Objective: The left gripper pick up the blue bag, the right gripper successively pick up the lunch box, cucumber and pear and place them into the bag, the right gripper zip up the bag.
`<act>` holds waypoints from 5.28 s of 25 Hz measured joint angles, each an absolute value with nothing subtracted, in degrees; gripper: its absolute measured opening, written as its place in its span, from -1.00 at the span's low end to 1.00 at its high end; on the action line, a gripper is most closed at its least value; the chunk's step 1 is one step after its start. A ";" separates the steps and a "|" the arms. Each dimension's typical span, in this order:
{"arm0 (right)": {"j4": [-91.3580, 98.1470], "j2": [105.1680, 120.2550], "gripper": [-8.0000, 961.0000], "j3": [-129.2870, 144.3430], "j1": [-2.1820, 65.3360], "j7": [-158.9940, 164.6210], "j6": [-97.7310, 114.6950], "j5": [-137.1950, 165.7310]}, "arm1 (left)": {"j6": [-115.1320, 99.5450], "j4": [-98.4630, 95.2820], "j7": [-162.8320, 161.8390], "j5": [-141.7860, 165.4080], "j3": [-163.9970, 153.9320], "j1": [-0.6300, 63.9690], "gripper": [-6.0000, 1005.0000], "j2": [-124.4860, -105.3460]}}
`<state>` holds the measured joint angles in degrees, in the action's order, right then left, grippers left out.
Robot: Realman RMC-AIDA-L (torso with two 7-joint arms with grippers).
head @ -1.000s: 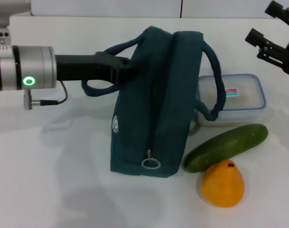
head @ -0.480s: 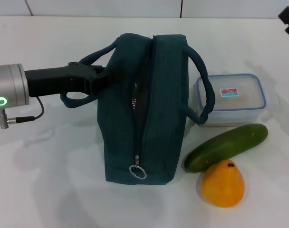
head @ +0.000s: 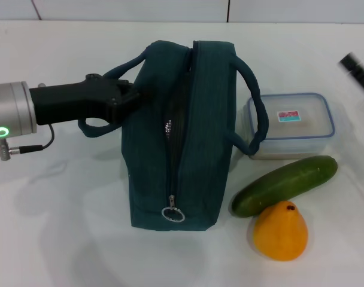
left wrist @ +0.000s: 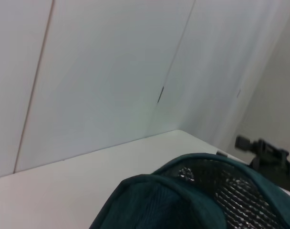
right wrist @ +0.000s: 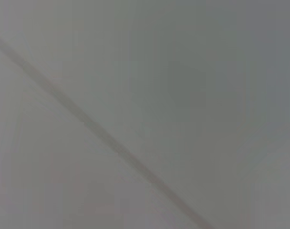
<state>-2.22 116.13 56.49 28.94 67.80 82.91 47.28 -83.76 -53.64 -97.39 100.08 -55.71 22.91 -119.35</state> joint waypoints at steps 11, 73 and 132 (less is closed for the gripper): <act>11.72 113.91 0.72 73.42 25.01 58.67 87.79 59.62 | -83.31 -52.46 -95.71 99.55 -55.72 23.20 -0.91 -119.44; 3.83 115.16 0.71 44.61 26.03 83.25 70.79 66.32 | -80.79 -46.53 -93.99 99.52 -57.89 28.03 -0.91 -119.47; 6.68 115.36 0.51 52.69 31.47 97.47 65.24 66.23 | -81.82 -46.58 -93.33 97.90 -61.26 29.88 -0.91 -119.62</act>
